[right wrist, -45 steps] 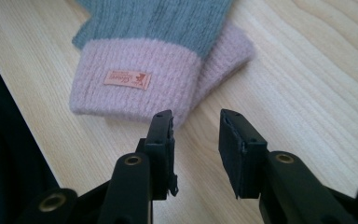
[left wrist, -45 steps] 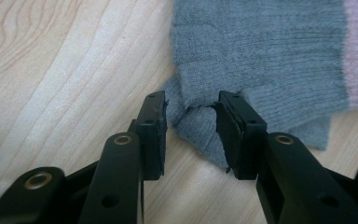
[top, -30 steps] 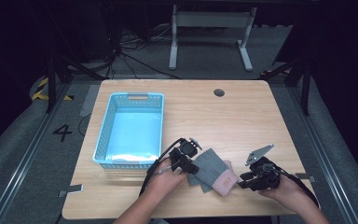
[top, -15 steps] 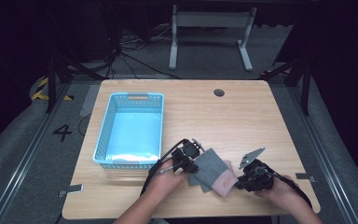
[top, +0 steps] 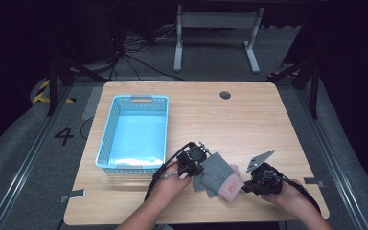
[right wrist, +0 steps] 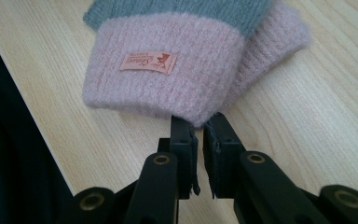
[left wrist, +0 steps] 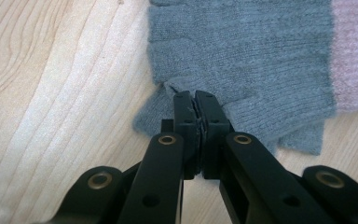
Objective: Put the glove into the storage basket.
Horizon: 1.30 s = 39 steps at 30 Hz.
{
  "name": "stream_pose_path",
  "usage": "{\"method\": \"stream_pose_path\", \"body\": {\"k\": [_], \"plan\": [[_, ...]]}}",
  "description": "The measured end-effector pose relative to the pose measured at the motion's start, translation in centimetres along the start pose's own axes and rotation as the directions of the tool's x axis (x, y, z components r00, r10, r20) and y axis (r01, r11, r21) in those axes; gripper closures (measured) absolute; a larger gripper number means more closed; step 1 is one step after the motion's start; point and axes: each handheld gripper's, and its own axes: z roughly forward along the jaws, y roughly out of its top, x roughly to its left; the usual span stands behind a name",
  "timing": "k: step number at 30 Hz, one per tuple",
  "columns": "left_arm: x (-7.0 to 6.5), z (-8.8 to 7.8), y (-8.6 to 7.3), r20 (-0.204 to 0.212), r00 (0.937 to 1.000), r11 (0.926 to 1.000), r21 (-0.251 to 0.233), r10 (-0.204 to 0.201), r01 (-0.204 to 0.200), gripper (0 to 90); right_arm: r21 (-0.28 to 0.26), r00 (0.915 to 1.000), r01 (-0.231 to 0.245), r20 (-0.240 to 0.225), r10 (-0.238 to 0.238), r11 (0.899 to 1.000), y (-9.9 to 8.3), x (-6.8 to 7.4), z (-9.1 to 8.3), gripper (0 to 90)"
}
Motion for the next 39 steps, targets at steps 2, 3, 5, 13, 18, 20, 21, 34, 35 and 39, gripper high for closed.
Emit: {"method": "stream_pose_path", "body": {"k": [2,3,5,13,18,20,21,34,35,39], "plan": [[-0.1,-0.2,0.0,-0.015,0.9999,0.9999,-0.011,0.003,-0.003,89.0,-0.003,1.0,-0.006,0.001,0.006,1.0,0.0,0.0,0.0,83.3],[-0.1,-0.4,0.0,-0.014,0.9999,0.9998,-0.019,-0.001,0.001,89.1,-0.004,0.9999,-0.01,-0.001,0.01,1.0,0.0,0.0,-0.1,83.5],[-0.2,-0.7,0.0,-0.017,0.9998,0.9996,-0.027,0.006,-0.006,89.2,-0.012,0.9999,-0.013,-0.006,0.012,1.0,0.0,0.0,-0.3,83.9],[-1.1,-2.2,0.0,-0.027,0.9993,0.998,-0.057,0.027,-0.028,89.5,-0.056,0.9994,-0.034,-0.002,0.034,0.998,0.0,-0.3,-1.4,85.2],[-1.4,-3.2,-0.1,-0.024,0.9993,0.9969,-0.072,0.03,-0.031,89.4,-0.105,0.9988,-0.048,0.006,0.049,0.993,0.1,-0.7,-2.6,85.5],[-1.5,-3.7,-0.3,-0.026,0.9992,0.9969,-0.072,0.029,-0.031,89.4,-0.112,0.9985,-0.053,0.01,0.054,0.992,0.2,-0.8,-2.7,85.6],[-1.6,-3.8,-0.4,-0.027,0.9992,0.9966,-0.076,0.03,-0.032,89.4,-0.12,0.9983,-0.054,0.014,0.056,0.991,0.2,-0.9,-2.8,85.6],[-3.0,-5.4,-1.6,-0.04,0.999,0.9958,-0.088,0.02,-0.024,89.4,-0.182,0.9983,-0.036,0.039,0.044,0.983,1.7,-1.7,-3.8,86.4],[-3.2,-5.5,-1.7,-0.038,0.9991,0.9959,-0.087,0.019,-0.023,89.4,-0.183,0.9983,-0.035,0.039,0.043,0.983,1.9,-1.8,-3.7,86.4],[-3.7,-5.7,-2.1,-0.031,0.9993,0.9963,-0.082,0.023,-0.025,89.4,-0.183,0.9987,-0.029,0.037,0.036,0.983,2.5,-2.2,-3.7,86.4]]}}
